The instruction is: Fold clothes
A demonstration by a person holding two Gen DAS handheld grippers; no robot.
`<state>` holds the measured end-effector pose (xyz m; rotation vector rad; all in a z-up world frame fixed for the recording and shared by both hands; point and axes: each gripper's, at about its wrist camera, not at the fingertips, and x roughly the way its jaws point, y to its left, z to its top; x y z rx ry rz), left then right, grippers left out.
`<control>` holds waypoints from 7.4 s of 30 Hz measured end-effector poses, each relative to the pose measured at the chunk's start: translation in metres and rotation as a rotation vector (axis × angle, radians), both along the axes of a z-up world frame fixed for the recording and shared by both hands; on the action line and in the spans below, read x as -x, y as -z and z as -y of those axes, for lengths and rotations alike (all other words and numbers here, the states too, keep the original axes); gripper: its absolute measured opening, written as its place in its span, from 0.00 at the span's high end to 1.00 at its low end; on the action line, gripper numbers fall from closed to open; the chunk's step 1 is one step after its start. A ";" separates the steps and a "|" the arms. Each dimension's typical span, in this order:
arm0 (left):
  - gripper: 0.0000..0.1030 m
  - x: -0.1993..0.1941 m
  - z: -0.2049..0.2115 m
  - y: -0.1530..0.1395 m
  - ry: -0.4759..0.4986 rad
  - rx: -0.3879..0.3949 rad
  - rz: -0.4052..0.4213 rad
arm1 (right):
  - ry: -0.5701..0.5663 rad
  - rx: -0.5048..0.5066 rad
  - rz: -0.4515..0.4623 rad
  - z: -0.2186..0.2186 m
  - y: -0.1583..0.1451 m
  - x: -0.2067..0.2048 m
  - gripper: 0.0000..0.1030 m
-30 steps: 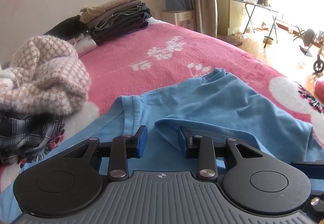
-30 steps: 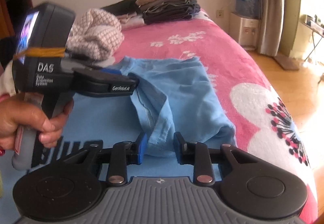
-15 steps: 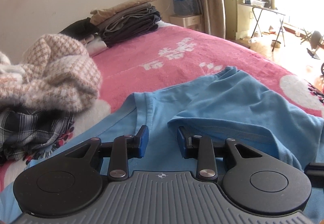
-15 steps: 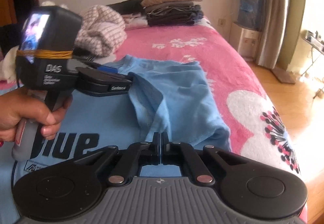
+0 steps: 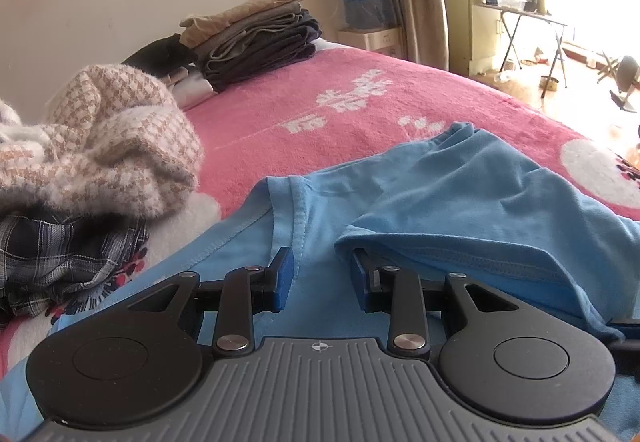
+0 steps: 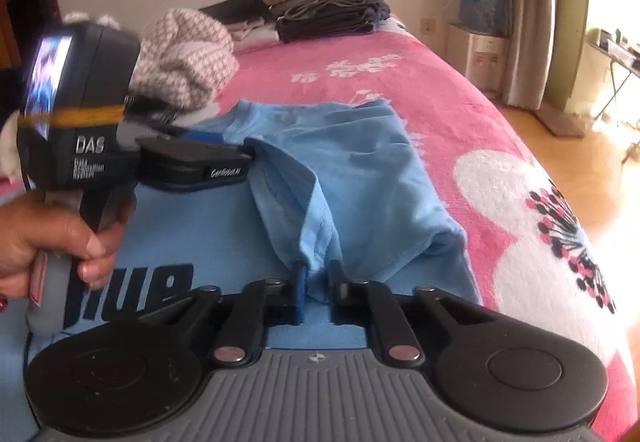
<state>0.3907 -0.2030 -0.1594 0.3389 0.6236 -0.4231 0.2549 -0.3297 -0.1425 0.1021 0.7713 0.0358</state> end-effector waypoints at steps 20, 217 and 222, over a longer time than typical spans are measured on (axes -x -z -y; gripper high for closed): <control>0.68 0.001 -0.033 -0.016 -0.129 0.070 0.022 | -0.101 -0.089 -0.035 0.012 -0.002 0.019 0.73; 0.82 -0.018 0.006 -0.015 -0.074 0.177 -0.221 | -0.450 0.301 0.116 -0.017 0.004 0.031 0.70; 0.96 -0.013 0.009 -0.014 -0.095 0.180 -0.193 | -0.420 0.320 0.107 -0.015 0.010 0.024 0.94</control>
